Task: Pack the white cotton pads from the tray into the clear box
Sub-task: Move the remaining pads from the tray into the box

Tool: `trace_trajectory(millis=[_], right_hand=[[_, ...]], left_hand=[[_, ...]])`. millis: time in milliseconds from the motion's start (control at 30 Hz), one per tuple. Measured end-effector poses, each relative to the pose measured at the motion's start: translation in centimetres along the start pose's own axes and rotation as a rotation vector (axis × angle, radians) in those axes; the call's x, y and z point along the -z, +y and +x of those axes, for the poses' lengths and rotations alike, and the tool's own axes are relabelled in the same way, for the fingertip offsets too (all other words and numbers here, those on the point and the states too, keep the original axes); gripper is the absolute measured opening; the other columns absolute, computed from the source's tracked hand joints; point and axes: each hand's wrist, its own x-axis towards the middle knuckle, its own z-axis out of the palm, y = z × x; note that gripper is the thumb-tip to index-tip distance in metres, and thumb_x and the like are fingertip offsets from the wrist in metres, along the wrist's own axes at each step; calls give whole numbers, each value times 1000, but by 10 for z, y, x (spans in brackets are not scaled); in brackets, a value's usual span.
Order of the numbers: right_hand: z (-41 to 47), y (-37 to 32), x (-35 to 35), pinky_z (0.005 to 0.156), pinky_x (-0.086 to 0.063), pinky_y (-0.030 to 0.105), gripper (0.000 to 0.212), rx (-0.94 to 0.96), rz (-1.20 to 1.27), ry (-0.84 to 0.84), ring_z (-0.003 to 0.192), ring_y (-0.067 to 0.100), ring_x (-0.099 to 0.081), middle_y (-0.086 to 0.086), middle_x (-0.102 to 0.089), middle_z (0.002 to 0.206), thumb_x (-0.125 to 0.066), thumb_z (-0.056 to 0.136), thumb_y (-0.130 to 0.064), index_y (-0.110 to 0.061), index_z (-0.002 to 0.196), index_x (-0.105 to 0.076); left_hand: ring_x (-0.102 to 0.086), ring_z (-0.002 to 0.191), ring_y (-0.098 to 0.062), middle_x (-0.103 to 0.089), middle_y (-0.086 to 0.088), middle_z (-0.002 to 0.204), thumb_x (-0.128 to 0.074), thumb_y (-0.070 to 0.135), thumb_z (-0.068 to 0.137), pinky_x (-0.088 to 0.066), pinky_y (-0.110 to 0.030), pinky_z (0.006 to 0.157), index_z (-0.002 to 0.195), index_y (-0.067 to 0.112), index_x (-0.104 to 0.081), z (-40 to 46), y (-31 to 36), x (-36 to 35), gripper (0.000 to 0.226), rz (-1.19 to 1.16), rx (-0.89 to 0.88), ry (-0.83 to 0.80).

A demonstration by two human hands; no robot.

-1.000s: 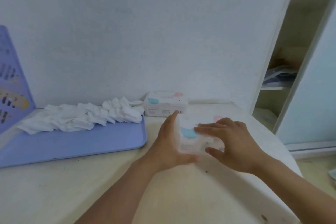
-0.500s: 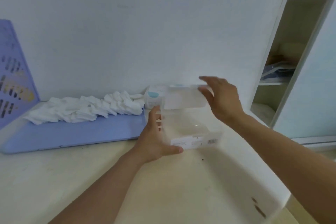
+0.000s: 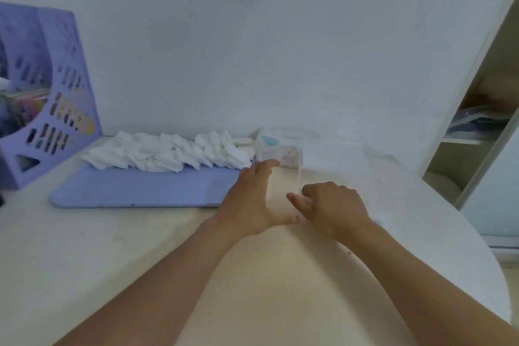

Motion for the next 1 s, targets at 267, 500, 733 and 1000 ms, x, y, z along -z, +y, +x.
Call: trace_trajectory(millis=[267, 500, 733, 1000], right_hand=[[37, -42, -7, 79, -52, 35, 17, 133, 461, 400, 91, 17, -63, -6, -66, 97, -71, 89, -34, -20, 98, -67], [85, -114, -20, 86, -50, 39, 71, 32, 313, 56, 111, 28, -58, 7, -60, 122, -77, 78, -57, -12, 127, -53], [78, -117, -26, 69, -47, 35, 60, 50, 111, 85, 90, 26, -60, 2, -57, 99, -73, 74, -66, -18, 102, -49], [66, -104, -9, 81, -50, 35, 62, 86, 309, 30, 101, 20, -62, -4, -63, 111, -75, 76, -62, -21, 120, -60]], left_hand=[[-58, 62, -6, -61, 12, 61, -72, 49, 87, -43, -25, 61, 64, 25, -63, -20, -72, 46, 34, 173, 204, 138], [-53, 53, -10, -60, 8, 56, -80, 43, 81, -47, -33, 61, 60, 14, -64, -30, -62, 41, 39, -36, 137, -60], [-48, 49, -7, -58, 2, 52, -83, 36, 81, -40, -22, 52, 60, 7, -66, -37, -28, 51, 39, -267, 112, -492], [-57, 48, -9, -64, -6, 52, -80, 43, 83, -49, -26, 57, 56, 0, -59, -34, -38, 58, 55, -254, 118, -343]])
